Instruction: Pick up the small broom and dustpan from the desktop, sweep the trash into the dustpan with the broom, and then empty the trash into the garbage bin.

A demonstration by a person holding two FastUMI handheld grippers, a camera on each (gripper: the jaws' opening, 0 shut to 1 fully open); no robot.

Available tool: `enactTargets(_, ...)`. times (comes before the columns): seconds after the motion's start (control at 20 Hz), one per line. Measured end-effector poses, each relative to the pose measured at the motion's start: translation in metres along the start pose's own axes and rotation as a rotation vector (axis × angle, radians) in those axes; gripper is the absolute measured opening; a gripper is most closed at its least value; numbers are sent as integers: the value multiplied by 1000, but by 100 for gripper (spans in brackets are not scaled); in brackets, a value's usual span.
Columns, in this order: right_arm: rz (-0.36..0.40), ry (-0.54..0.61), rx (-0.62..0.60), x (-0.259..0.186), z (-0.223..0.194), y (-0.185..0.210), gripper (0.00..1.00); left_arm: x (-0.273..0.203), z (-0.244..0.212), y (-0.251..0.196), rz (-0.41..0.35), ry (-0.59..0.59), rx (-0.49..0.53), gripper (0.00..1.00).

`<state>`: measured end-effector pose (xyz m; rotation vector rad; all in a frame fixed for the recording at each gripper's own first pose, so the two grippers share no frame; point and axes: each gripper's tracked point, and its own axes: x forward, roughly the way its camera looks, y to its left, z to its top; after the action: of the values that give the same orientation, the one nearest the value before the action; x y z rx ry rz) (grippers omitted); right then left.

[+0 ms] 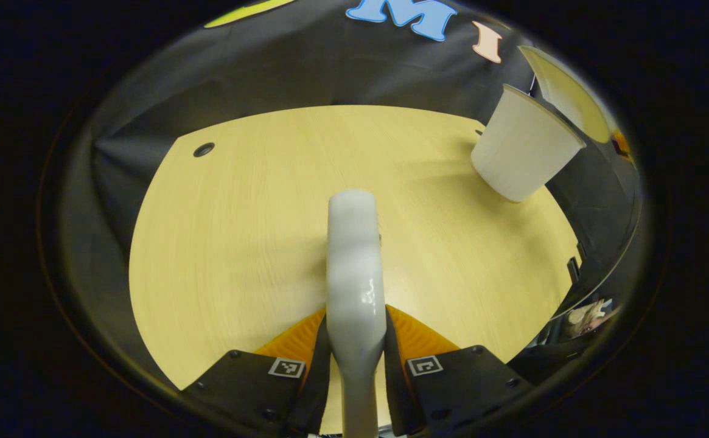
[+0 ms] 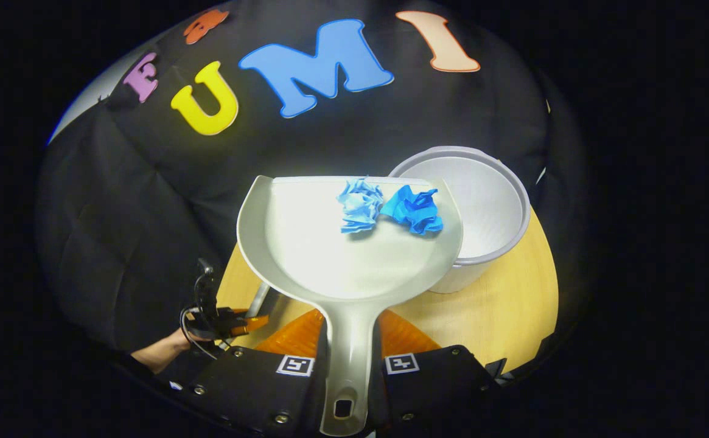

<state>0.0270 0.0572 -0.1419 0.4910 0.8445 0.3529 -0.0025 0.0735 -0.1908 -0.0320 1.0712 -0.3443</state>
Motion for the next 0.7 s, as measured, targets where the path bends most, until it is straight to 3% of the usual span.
enactTargets(0.3, 152, -79, 314, -15, 15, 23, 28, -4, -9, -16, -12, 17, -20, 49)
enactTargets(0.7, 426, -187, 755, -34, 42, 48, 28, 2, -12, -32, -24, 32, -9, 49)
